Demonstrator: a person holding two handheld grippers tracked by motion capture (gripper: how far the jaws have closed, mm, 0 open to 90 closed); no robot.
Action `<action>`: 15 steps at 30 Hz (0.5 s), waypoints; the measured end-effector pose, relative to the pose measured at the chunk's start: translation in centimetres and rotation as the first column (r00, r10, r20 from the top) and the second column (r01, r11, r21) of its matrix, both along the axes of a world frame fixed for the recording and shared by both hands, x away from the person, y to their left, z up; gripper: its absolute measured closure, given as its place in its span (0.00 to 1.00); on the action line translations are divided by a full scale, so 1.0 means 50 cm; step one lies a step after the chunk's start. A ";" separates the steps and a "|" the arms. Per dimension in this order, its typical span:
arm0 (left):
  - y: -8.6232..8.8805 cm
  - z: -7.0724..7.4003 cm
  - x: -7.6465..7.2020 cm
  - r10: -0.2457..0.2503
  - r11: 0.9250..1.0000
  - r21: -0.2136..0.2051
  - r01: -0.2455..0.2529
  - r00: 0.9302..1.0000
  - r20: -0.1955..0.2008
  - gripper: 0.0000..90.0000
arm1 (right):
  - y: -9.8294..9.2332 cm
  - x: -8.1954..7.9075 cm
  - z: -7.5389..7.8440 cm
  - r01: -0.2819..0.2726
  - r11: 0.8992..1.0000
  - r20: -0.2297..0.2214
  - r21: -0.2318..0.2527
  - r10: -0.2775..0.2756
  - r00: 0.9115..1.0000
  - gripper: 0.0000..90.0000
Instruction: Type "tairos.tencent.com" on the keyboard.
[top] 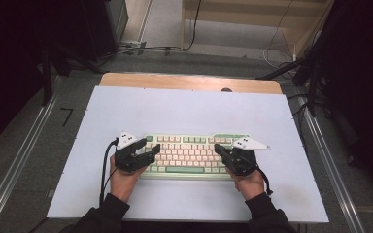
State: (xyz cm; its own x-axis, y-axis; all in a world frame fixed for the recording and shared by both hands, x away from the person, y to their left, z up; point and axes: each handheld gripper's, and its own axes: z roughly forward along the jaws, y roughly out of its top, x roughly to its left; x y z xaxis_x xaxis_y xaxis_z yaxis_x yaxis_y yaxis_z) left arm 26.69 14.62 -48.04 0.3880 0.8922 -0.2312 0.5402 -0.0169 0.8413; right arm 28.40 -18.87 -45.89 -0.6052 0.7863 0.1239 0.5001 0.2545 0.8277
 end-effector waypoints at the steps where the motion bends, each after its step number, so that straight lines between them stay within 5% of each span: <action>1: 0.000 0.000 0.000 0.001 1.000 0.000 -0.001 1.000 -0.001 0.43 | 0.000 -0.002 -0.001 -0.003 1.000 -0.001 -0.003 0.003 1.000 0.97; 15: 0.000 0.001 -0.001 0.002 1.000 0.006 -0.003 1.000 0.002 0.43 | 0.014 -0.016 -0.021 -0.027 0.999 -0.029 -0.040 0.026 0.999 0.97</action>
State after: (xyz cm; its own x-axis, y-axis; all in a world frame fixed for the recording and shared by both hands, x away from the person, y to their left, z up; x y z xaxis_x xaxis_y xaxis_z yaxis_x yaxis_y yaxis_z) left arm 26.62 14.64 -48.01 0.3863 0.8945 -0.2250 0.5384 -0.0206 0.8424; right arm 27.62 -18.17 -46.94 -0.6230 0.7745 0.1096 0.5155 0.3011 0.8023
